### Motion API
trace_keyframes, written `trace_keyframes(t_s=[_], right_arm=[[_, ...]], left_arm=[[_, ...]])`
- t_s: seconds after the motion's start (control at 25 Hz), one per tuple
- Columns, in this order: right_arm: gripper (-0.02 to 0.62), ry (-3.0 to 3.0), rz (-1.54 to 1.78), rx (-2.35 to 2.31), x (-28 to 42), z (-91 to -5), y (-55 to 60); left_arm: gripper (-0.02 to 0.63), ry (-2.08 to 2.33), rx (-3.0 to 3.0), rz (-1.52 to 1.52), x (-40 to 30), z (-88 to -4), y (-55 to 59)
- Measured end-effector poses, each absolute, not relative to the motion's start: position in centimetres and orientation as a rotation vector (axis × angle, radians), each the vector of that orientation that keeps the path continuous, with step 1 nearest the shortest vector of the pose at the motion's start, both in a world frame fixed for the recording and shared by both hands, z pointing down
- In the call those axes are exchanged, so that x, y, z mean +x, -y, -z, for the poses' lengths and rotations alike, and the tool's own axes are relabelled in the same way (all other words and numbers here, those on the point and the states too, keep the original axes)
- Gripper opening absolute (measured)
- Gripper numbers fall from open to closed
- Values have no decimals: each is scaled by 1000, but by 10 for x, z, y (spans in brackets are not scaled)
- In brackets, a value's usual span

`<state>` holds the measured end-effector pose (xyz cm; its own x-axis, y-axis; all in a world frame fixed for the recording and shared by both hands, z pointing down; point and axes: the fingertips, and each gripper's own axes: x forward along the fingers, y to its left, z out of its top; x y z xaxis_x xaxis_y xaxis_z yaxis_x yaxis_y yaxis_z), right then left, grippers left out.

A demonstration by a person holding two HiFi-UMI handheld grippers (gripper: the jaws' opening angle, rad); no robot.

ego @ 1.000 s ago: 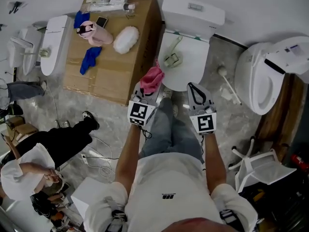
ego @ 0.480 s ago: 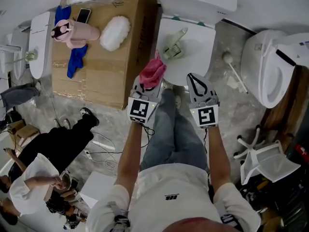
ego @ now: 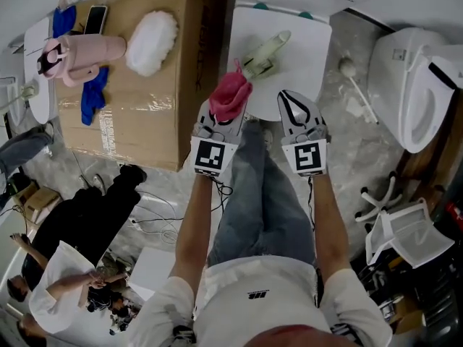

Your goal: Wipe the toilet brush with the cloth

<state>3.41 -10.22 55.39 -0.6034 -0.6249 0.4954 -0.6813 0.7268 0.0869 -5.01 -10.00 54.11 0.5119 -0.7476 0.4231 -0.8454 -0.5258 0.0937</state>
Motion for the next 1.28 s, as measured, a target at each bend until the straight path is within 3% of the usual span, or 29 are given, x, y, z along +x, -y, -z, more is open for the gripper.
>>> trace_keyframes(t_s=[0.6,1.28], right_arm=[[34,2358,-204,924,13,-651,133],[84,2309,-187,828,-10,-698,151]], left_arm=[[118,1231,2491,-549,-39,-610,130],[167,1125,2519,-526,-16,-637,154]])
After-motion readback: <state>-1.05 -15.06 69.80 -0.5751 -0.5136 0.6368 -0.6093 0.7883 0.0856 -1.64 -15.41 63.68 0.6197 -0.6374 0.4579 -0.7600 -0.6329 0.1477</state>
